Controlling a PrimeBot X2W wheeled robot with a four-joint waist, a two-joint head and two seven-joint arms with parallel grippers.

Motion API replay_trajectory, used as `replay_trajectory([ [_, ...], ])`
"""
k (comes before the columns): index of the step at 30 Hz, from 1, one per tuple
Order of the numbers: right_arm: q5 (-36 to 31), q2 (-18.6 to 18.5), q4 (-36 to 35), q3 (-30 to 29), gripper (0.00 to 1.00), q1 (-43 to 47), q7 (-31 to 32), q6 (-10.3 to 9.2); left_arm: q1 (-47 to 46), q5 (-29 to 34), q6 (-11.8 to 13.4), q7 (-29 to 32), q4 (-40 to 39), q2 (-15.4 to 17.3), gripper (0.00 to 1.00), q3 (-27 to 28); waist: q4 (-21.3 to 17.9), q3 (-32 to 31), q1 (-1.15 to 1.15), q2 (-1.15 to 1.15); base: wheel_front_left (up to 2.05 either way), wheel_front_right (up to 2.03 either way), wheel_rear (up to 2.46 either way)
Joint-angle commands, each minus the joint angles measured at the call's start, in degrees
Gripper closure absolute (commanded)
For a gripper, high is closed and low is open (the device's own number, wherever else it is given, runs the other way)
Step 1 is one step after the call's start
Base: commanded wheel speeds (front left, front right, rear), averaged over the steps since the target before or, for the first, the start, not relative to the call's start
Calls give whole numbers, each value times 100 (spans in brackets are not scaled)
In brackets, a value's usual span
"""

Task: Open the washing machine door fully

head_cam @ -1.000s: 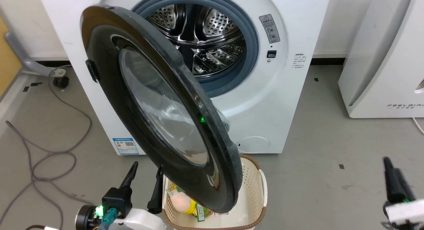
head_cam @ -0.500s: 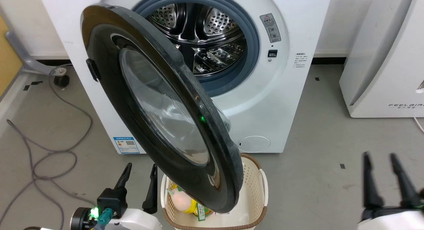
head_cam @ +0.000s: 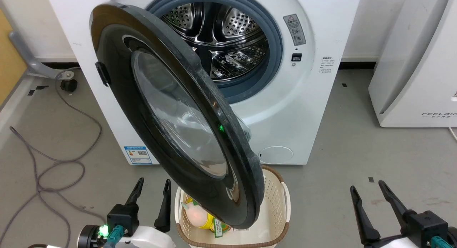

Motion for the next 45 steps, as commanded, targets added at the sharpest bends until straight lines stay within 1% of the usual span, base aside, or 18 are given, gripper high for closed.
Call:
replay_trajectory([
  [1, 39, 25, 25, -15, 0, 68, -15, 5, 3, 40, 18, -30, 14, 10, 31, -1, -3, -1, 0, 0, 0, 0, 0],
  [2, 59, 25, 41, -20, 0, 59, -20, 5, 1, 34, 7, -30, 28, 11, 95, -6, -6, -1, 0, 0, 0, 0, 0],
  [3, 75, 25, 55, -25, 0, 50, -27, 5, 2, 25, -9, -30, 36, 12, 100, -12, -9, -2, 0, 0, 0, 0, 0],
  [10, 218, 25, 134, -54, 0, 15, -71, 5, -3, -2, -26, -30, 26, 3, 100, -33, -8, -18, 0, 0, 0, 0, 0],
  [16, 245, 25, 141, -51, 0, 9, -55, 5, -38, -23, 0, -30, -204, -9, 100, -35, 4, -37, 0, 0, 0, 0, 0],
  [24, 293, 26, 144, -80, 0, 62, -51, 5, -255, 112, 189, -30, -992, -19, 100, -54, 59, -59, 0, 0, 0, 0, 0],
  [29, 303, 26, 152, -82, 0, 80, -52, 5, -567, 175, 190, -30, -1600, -16, 100, -125, 67, -71, 0, 0, 0, 0, 0],
  [33, 355, 26, 155, -95, 0, 95, -59, 5, -902, 51, 37, -30, -2022, -39, 100, -306, 67, -83, 0, 0, 0, 0, 0],
  [38, 369, 26, 167, -87, 0, 90, -64, 5, -1482, -64, -45, 11, -2443, -80, 100, -662, 69, -78, 0, 0, 0, 0, 0],
  [45, 363, 26, 164, -73, 0, 100, -53, 5, -2089, -177, -1, 251, -2913, -114, 100, -1476, 18, -90, 0, 0, 0, 0, 0],
])
